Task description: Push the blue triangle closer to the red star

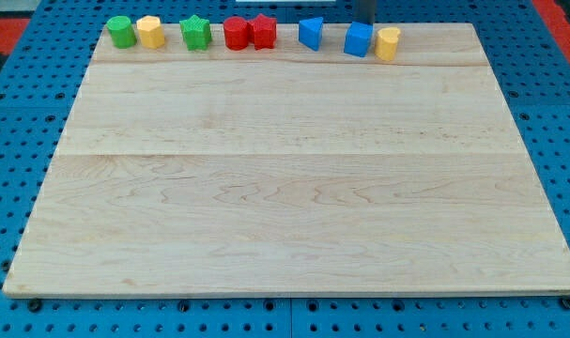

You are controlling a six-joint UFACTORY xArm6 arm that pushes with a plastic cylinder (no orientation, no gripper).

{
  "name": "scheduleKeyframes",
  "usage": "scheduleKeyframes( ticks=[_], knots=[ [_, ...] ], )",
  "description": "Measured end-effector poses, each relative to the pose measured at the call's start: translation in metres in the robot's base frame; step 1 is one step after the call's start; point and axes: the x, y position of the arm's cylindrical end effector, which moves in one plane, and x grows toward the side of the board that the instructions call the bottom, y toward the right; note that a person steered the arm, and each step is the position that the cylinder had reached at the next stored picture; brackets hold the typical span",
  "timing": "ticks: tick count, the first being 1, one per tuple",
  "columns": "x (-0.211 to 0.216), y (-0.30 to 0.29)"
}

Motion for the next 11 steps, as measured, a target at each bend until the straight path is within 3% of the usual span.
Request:
scheduleKeyframes(
  ticks=[1,2,3,4,5,6,7,11],
  knots=[
    [0.039,-0.002],
    [0.032,0.004],
    [-0.002,0.001],
    [0.011,0.050],
    [0.076,0.016],
    [0.072,0.020],
    [0.005,0.009],
    [-0.001,-0.081]
  ],
)
